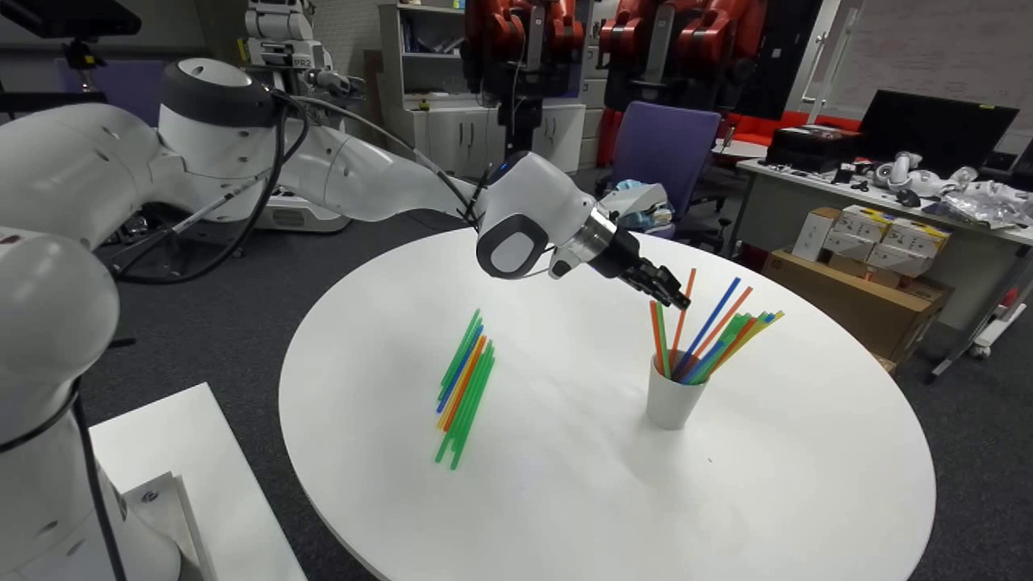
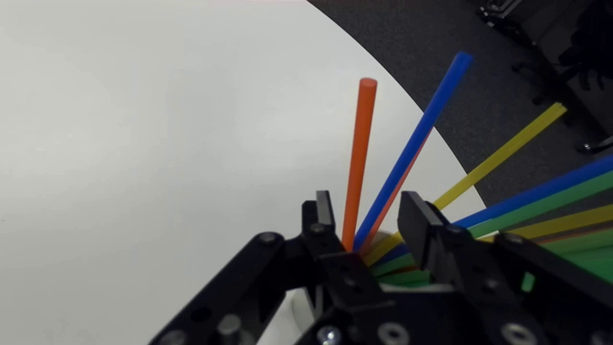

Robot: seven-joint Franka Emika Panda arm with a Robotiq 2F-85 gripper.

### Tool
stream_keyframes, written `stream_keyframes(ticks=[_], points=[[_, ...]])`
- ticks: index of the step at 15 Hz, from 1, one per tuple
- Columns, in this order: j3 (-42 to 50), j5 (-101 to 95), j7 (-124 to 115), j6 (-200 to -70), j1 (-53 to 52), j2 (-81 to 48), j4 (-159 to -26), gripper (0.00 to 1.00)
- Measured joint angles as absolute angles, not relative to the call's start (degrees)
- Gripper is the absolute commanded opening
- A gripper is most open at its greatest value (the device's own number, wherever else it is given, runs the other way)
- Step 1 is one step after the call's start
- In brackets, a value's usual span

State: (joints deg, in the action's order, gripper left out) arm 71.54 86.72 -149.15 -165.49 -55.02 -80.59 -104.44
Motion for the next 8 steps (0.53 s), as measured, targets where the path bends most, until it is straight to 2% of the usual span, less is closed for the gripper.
stream_keyframes(ticks=[2, 6, 7, 8], points=[[71.57, 86.72, -149.15, -165.49, -55.12, -80.68, -104.44, 0.00], [71.63, 86.73, -149.15, -165.50, -55.40, -80.72, -104.44, 0.00], [71.65, 86.74, -149.15, -165.51, -55.44, -80.73, -104.44, 0.26], [71.67, 86.74, -149.15, -165.52, -55.47, -80.74, -104.44, 0.28]])
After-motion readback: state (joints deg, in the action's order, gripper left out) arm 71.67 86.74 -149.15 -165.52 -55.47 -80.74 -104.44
